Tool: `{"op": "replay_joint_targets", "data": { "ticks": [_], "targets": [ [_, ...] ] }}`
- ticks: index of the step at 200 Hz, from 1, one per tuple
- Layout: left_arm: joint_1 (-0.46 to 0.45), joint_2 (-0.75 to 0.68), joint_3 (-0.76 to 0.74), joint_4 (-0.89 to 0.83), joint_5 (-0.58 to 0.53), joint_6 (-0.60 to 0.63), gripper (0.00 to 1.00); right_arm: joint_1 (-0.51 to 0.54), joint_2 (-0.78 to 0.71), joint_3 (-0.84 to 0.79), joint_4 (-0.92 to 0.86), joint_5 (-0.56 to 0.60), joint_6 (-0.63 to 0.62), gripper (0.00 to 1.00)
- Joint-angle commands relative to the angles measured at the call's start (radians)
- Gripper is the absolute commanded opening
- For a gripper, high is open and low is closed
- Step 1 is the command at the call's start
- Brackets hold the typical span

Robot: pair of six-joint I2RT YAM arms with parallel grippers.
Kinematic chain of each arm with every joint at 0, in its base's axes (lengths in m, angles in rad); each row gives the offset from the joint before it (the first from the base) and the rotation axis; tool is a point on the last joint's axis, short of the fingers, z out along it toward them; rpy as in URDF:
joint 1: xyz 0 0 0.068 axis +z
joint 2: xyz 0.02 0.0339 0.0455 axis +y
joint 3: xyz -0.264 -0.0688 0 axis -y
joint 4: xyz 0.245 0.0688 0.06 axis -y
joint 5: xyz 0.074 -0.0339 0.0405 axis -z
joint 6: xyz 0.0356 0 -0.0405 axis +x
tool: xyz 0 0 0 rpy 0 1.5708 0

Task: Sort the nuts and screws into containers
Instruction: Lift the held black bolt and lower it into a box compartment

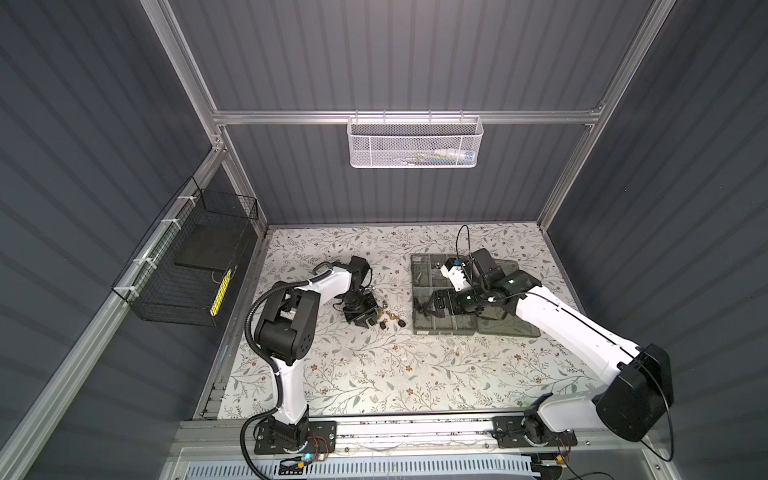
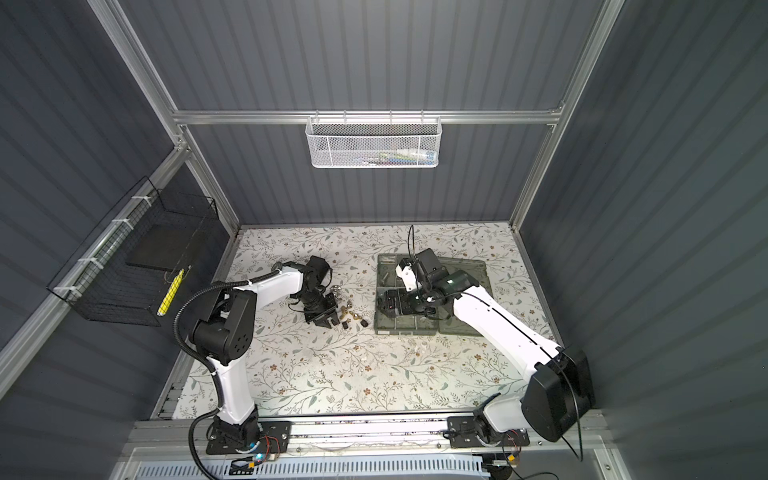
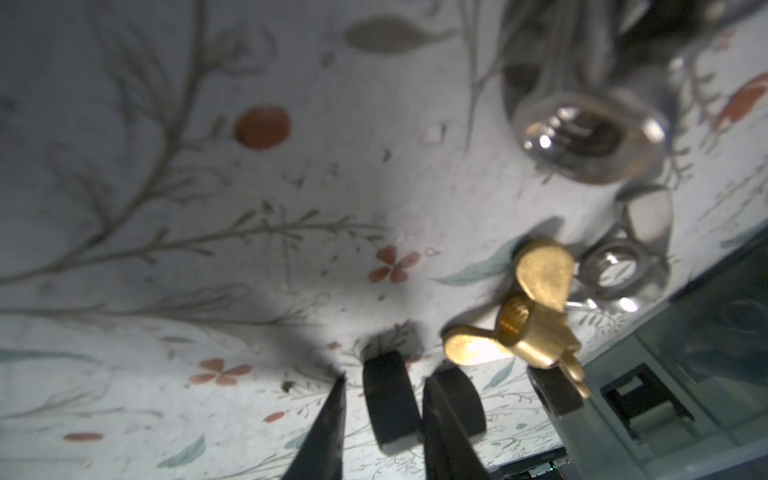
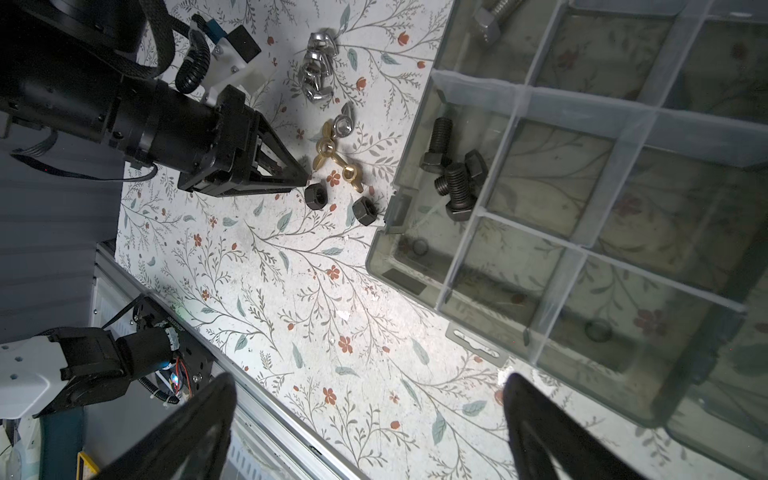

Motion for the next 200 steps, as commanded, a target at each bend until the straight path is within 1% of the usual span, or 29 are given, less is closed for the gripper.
{"op": "replay_joint_targets", "data": {
  "ticks": [1, 14, 39, 55, 58, 71, 90, 126, 165, 183, 200],
  "targets": [
    [-0.005, 0.021, 0.01, 0.0, -0.026, 0.009, 0.24, 0.004, -0.024, 0.003, -0.008, 0.016, -0.014, 0.99],
    [-0.005, 0.015, 0.012, 0.0, -0.026, 0.012, 0.18, 0.005, -0.021, 0.005, -0.007, 0.016, -0.014, 0.99],
    [-0.005, -0.001, 0.044, -0.017, -0.032, 0.023, 0.13, 0.001, -0.025, 0.008, -0.01, 0.026, -0.013, 0.99],
    [-0.007, -0.005, 0.08, -0.037, -0.036, 0.035, 0.07, -0.005, -0.031, 0.006, -0.009, 0.037, -0.01, 0.99],
    [-0.007, -0.005, 0.119, -0.04, -0.035, 0.038, 0.06, -0.008, -0.033, 0.005, -0.009, 0.04, -0.009, 0.99],
    [-0.015, -0.001, 0.179, -0.061, -0.039, 0.05, 0.0, -0.018, -0.043, 0.005, -0.009, 0.056, -0.001, 0.99],
    [-0.033, 0.024, 0.282, -0.104, -0.049, 0.062, 0.0, -0.052, -0.061, -0.005, -0.005, 0.074, 0.025, 0.99],
    [-0.095, 0.09, 0.473, -0.152, -0.053, 0.058, 0.0, -0.136, -0.095, -0.036, 0.012, 0.05, 0.074, 0.99],
    [-0.214, 0.181, 0.664, -0.175, -0.036, 0.054, 0.0, -0.191, -0.144, -0.065, 0.0, 0.074, 0.106, 0.99],
    [-0.265, 0.216, 0.712, -0.166, -0.007, 0.054, 0.0, -0.225, -0.169, -0.088, 0.0, 0.066, 0.122, 0.99],
    [-0.31, 0.244, 0.752, -0.178, -0.006, 0.068, 0.0, -0.248, -0.192, -0.104, -0.004, 0.074, 0.133, 0.99]
  ]
}}
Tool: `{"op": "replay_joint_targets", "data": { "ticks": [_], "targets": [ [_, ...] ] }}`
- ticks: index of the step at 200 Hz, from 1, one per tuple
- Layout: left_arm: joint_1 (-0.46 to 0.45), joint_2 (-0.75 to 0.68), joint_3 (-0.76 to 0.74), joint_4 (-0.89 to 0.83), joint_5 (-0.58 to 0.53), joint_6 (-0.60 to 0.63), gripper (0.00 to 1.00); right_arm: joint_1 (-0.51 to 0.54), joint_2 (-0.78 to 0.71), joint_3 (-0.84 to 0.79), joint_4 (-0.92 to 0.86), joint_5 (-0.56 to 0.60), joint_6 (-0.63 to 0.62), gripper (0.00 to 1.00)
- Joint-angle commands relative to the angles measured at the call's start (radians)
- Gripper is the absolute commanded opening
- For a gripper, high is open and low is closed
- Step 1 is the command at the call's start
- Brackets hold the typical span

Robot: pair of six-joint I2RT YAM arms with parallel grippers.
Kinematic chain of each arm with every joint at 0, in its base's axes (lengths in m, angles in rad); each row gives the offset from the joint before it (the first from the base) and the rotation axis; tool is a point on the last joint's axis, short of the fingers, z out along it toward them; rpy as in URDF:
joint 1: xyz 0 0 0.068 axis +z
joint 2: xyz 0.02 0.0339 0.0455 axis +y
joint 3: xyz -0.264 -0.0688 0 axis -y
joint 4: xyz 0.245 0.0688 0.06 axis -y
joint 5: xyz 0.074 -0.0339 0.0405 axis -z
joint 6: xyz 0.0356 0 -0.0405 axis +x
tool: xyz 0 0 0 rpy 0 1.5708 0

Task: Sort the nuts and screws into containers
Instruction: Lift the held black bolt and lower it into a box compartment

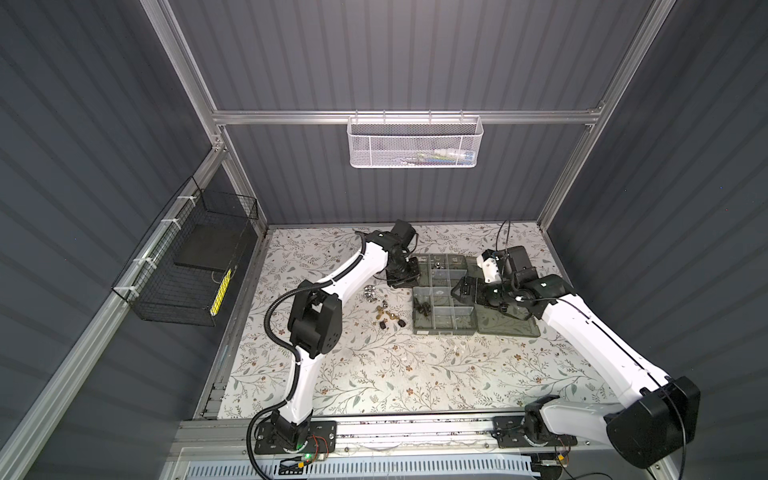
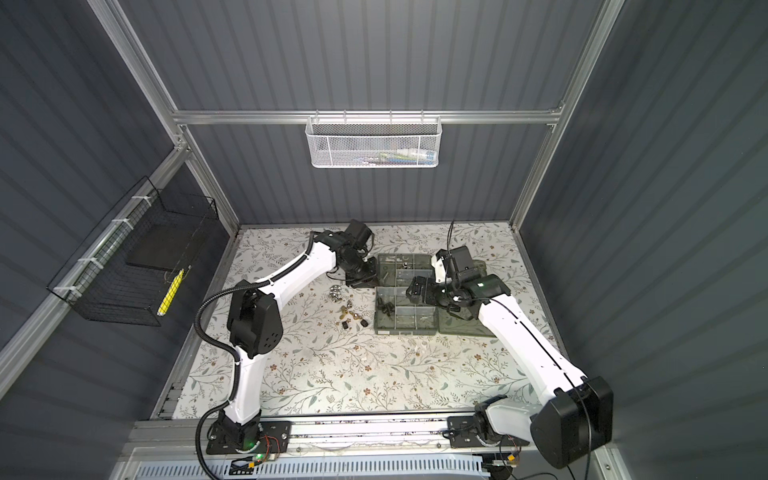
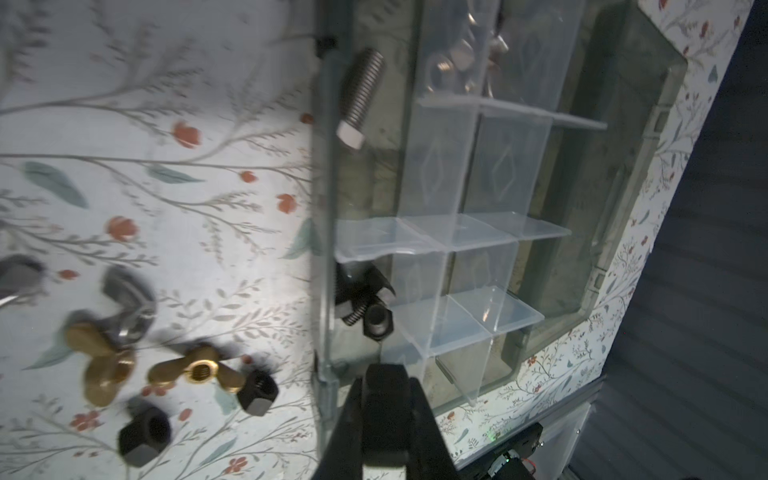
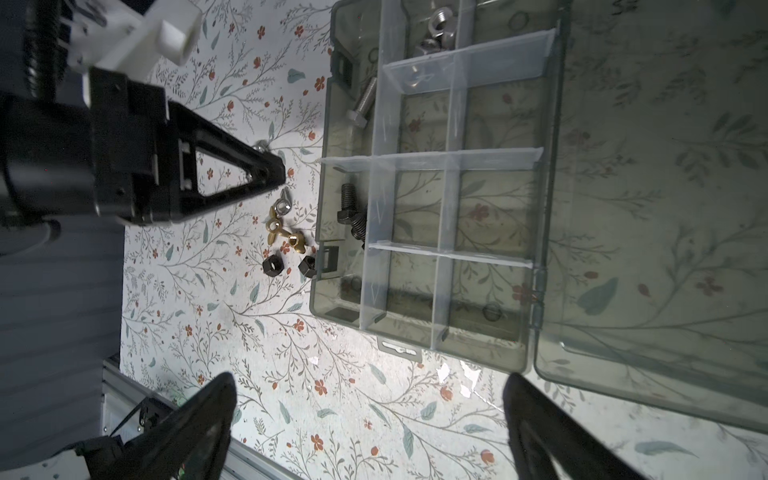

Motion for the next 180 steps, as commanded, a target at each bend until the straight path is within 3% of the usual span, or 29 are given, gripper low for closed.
{"op": "replay_joint_targets", "data": {
  "ticks": [1, 31, 66, 142, 180],
  "targets": [
    [-0.052, 0.037, 0.068, -0.05, 0.03, 0.032, 0.0, -0.03, -0.034, -0.025, -0.01, 0.017, 0.03, 0.99],
    [-0.113, 0.044, 0.052, -0.05, 0.098, 0.037, 0.0, -0.068, -0.078, -0.054, -0.022, 0.036, 0.047, 0.99],
    [-0.169, 0.027, -0.021, -0.035, 0.105, 0.035, 0.0, -0.104, -0.107, -0.082, -0.032, 0.07, 0.045, 0.99],
    [-0.179, 0.037, -0.121, 0.057, 0.08, -0.017, 0.03, -0.11, -0.144, -0.097, -0.014, 0.017, 0.066, 0.99],
    [-0.18, 0.066, -0.097, 0.047, 0.087, -0.002, 0.14, -0.11, -0.153, -0.093, -0.029, 0.028, 0.054, 0.99]
  ]
}}
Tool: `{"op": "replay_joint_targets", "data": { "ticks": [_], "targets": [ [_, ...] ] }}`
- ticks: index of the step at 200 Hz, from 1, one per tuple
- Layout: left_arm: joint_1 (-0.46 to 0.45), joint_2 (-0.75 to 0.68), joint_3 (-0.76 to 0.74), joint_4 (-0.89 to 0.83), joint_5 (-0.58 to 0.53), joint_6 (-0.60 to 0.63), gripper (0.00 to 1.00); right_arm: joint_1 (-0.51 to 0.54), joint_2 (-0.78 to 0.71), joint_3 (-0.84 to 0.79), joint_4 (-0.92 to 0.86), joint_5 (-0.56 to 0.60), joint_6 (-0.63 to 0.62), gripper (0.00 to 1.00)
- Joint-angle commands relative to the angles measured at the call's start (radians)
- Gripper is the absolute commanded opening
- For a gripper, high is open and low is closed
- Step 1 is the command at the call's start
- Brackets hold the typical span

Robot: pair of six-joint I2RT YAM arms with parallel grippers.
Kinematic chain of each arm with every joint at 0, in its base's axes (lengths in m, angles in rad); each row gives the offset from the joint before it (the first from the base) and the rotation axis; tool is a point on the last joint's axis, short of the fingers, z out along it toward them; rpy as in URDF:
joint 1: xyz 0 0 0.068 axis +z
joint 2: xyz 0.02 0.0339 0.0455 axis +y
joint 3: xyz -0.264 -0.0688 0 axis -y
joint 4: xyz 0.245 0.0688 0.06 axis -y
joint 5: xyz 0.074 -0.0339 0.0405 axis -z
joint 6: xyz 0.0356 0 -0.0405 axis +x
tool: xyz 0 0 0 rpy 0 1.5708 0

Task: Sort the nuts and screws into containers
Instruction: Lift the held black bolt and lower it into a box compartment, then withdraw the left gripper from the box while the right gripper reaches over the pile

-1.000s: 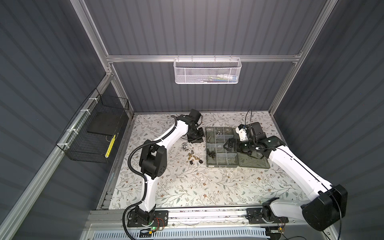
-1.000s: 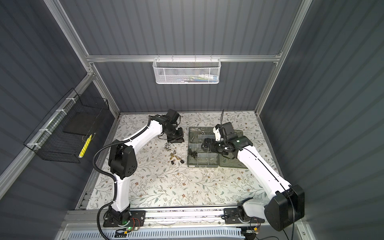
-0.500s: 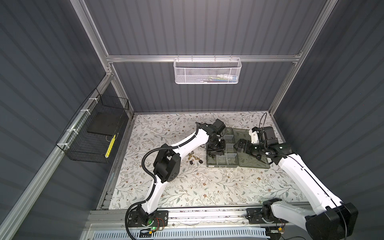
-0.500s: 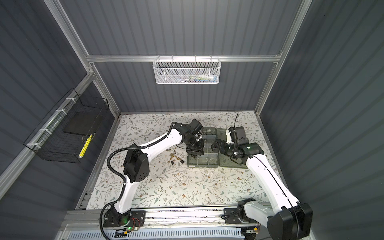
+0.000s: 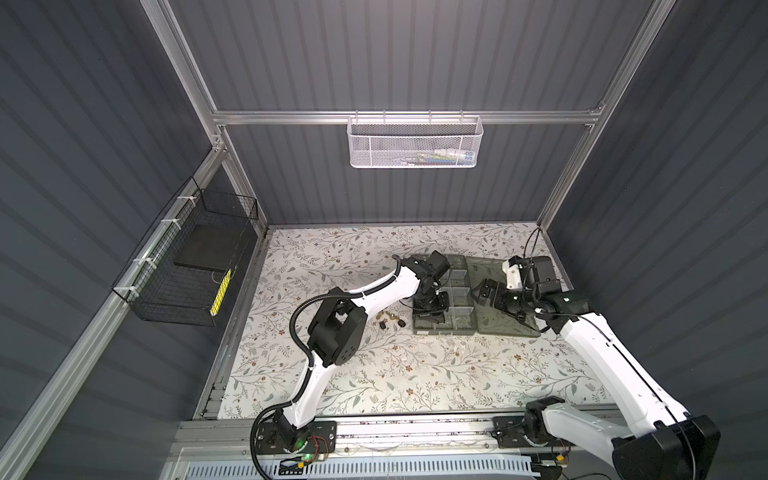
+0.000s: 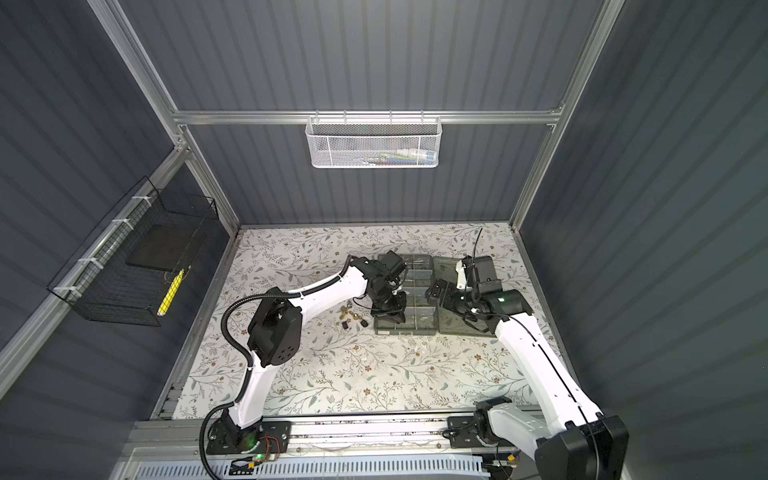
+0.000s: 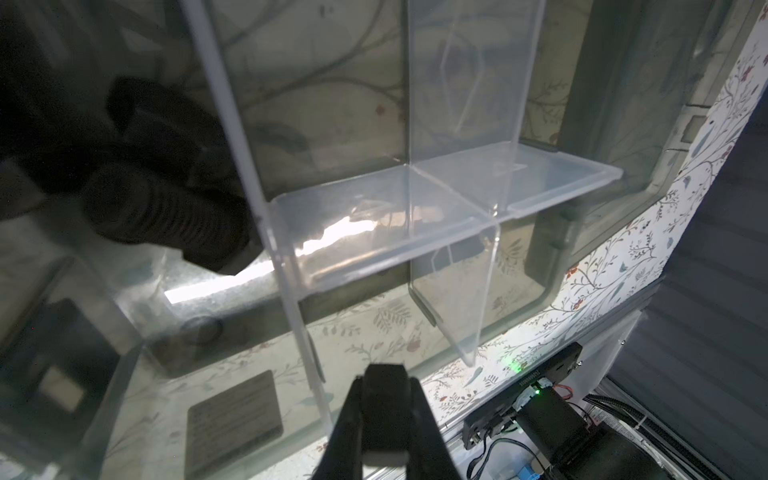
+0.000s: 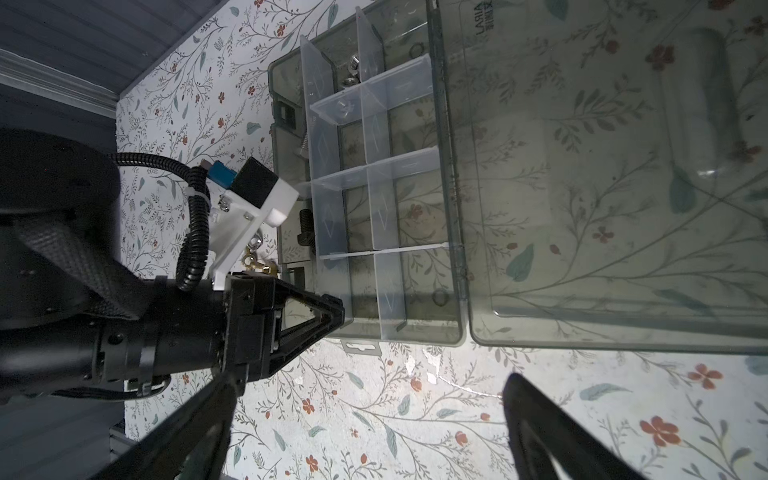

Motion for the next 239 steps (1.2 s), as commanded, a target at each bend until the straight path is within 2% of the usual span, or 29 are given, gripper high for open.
{"op": "replay_joint_targets", "data": {
  "ticks": [1, 34, 61, 104, 125, 164, 195, 212, 239],
  "targets": [
    [0.002, 0.028, 0.026, -0.008, 0.005, 0.005, 0.14, -0.002, -0.02, -0.005, -0.016, 0.0, -0.002, 0.99],
    [0.001, 0.044, 0.075, -0.028, 0.019, 0.008, 0.3, -0.002, -0.012, -0.004, -0.027, 0.03, -0.018, 0.99],
    [0.004, 0.043, 0.137, -0.058, 0.019, 0.019, 0.38, -0.003, -0.005, 0.015, -0.033, 0.051, -0.021, 0.99],
    [0.005, -0.01, 0.195, -0.101, -0.037, 0.012, 0.49, -0.006, 0.013, 0.096, -0.044, 0.086, -0.032, 0.99],
    [0.029, -0.061, 0.19, -0.115, -0.092, 0.004, 0.6, -0.006, 0.07, 0.143, -0.039, 0.058, -0.045, 0.99],
    [0.121, -0.231, 0.014, -0.04, -0.085, -0.069, 0.75, -0.002, 0.148, 0.211, -0.037, 0.008, -0.058, 0.99],
    [0.217, -0.361, -0.124, 0.015, -0.053, -0.108, 0.99, 0.026, 0.192, 0.25, -0.041, -0.016, -0.081, 0.99],
    [0.261, -0.419, -0.183, 0.026, -0.006, -0.115, 1.0, 0.076, 0.217, 0.272, -0.057, -0.01, -0.119, 0.99],
    [0.323, -0.534, -0.322, 0.075, 0.034, -0.148, 1.0, 0.191, 0.285, 0.322, -0.1, 0.06, -0.186, 0.98]
  ]
}}
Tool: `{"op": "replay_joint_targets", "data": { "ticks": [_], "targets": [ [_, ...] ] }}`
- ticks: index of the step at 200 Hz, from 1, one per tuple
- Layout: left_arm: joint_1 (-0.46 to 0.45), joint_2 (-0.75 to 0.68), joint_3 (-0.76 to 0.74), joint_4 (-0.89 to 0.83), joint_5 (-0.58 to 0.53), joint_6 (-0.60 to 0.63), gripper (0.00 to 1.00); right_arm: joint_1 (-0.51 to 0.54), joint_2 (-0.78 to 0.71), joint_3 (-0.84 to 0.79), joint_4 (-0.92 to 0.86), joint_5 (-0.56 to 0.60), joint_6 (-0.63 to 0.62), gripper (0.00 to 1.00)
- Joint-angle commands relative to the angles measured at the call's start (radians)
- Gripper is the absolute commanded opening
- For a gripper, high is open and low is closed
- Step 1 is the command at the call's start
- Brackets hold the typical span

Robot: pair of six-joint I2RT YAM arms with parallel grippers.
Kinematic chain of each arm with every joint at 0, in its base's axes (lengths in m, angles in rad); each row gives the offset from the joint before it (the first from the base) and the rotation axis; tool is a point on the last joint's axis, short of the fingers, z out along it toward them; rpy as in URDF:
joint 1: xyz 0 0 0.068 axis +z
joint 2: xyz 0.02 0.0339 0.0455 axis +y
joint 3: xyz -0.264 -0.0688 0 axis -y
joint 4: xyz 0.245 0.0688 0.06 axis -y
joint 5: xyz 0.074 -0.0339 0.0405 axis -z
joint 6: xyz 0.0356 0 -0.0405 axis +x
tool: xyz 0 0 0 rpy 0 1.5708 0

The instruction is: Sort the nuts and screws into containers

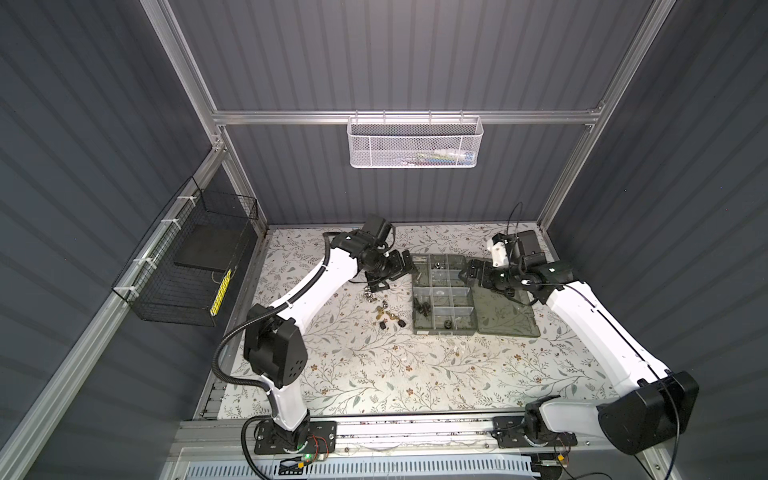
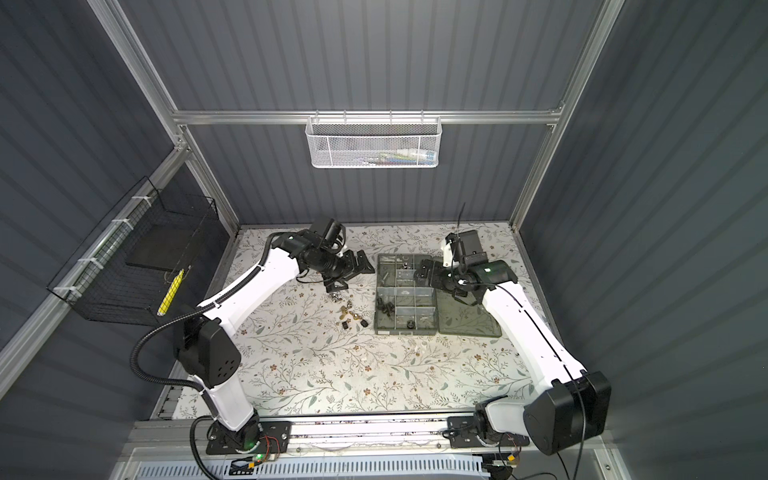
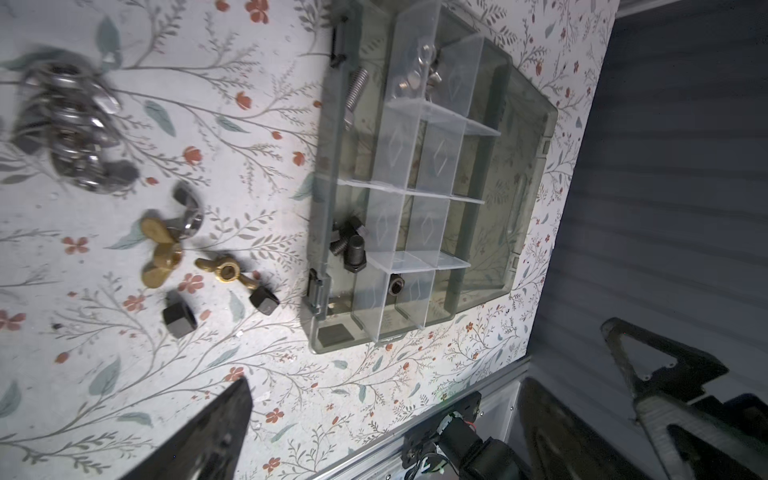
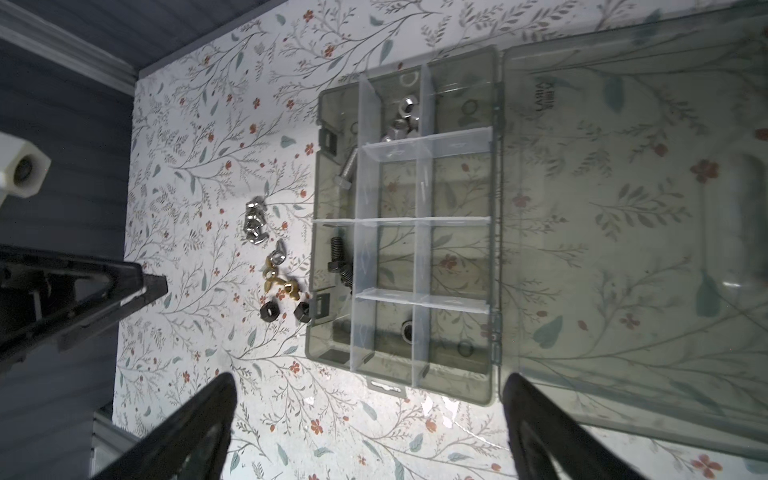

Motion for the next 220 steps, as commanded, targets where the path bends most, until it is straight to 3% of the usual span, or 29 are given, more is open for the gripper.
{"op": "replay_joint_targets", "data": {
  "ticks": [1, 62, 109, 155, 184, 220],
  "targets": [
    [0.029, -0.088, -0.11, 0.043, 0.067, -0.044, 1.0, 0.085, 0.052, 0.05, -0.061, 0.046, -0.078, 0.98],
    [0.198, -0.366, -0.558, 0.229, 0.208, -0.131, 1.0, 0.357, 0.275, 0.213, -0.167, 0.168, -0.036, 0.9],
    [0.27, -0.542, -0.905, 0.54, 0.348, -0.324, 1.0, 0.535, 0.445, 0.361, -0.281, 0.272, 0.002, 0.81],
    [0.342, -0.641, -0.989, 0.458, 0.403, -0.26, 1.0, 0.589, 0.592, 0.424, -0.285, 0.259, 0.051, 0.69],
    [0.378, -0.644, -1.052, 0.498, 0.454, -0.244, 1.0, 0.589, 0.667, 0.439, -0.267, 0.254, 0.022, 0.64],
    [0.378, -0.676, -1.061, 0.447, 0.417, -0.218, 1.0, 0.584, 0.757, 0.503, -0.284, 0.265, -0.016, 0.61]
  ]
}}
